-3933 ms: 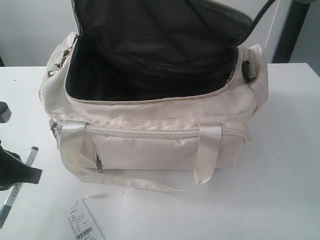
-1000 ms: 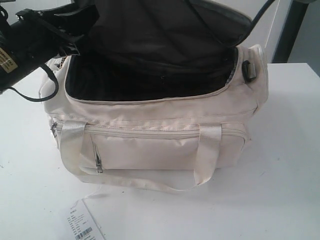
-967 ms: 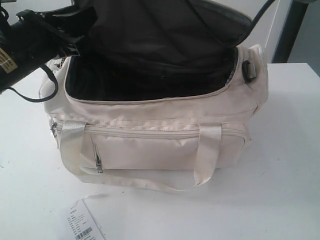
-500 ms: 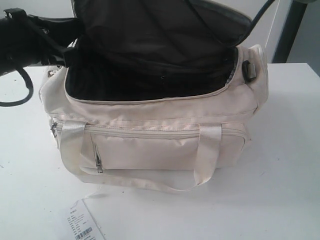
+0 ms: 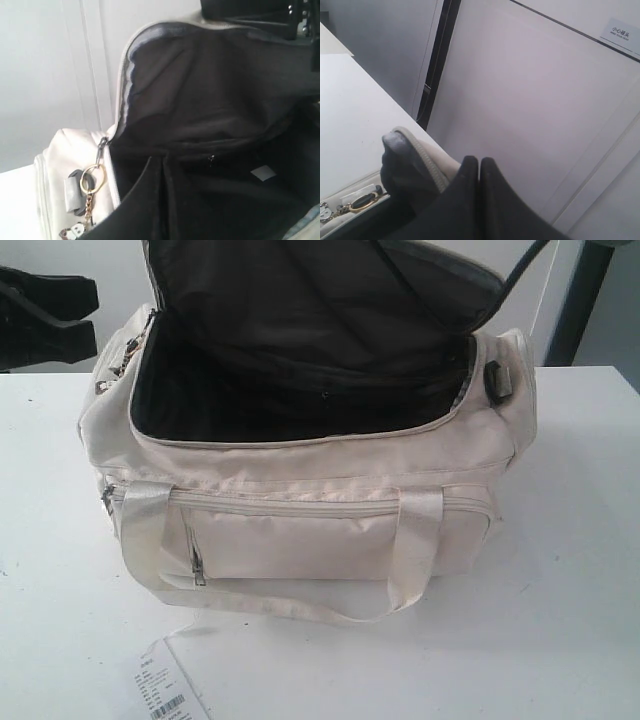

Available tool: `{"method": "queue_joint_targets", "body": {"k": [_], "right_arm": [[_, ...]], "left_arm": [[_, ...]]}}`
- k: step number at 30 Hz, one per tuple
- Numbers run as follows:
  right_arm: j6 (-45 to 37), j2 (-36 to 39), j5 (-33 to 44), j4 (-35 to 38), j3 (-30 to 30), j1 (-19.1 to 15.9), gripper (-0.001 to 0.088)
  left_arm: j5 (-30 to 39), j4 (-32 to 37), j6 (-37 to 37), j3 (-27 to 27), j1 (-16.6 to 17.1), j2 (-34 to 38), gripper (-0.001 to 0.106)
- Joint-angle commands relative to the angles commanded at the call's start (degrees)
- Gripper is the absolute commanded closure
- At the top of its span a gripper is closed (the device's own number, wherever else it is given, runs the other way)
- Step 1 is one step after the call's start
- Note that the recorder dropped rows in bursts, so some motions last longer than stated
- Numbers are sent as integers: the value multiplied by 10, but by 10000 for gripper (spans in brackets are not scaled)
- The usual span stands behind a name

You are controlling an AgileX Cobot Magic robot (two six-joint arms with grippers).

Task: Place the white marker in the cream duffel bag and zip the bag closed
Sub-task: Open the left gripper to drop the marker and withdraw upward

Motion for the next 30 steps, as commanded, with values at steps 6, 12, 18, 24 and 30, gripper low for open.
{"method": "queue_joint_targets", "body": {"k": [6, 12, 18, 24, 30], "right_arm": [[0, 0, 0, 0, 0, 0, 868], [0, 0, 0, 0, 0, 0, 868], [0, 0, 0, 0, 0, 0, 868], [0, 0, 0, 0, 0, 0, 868], [0, 0, 0, 0, 0, 0, 868]], "left_arm": [[-23, 172, -170, 0, 0, -1, 1053], [98, 172, -78, 5, 1, -2, 1053], [520, 141, 141, 6, 1, -2, 1053], [535, -295, 418, 6, 1, -3, 1053], [484, -724, 778, 6, 1, -3, 1053]]}}
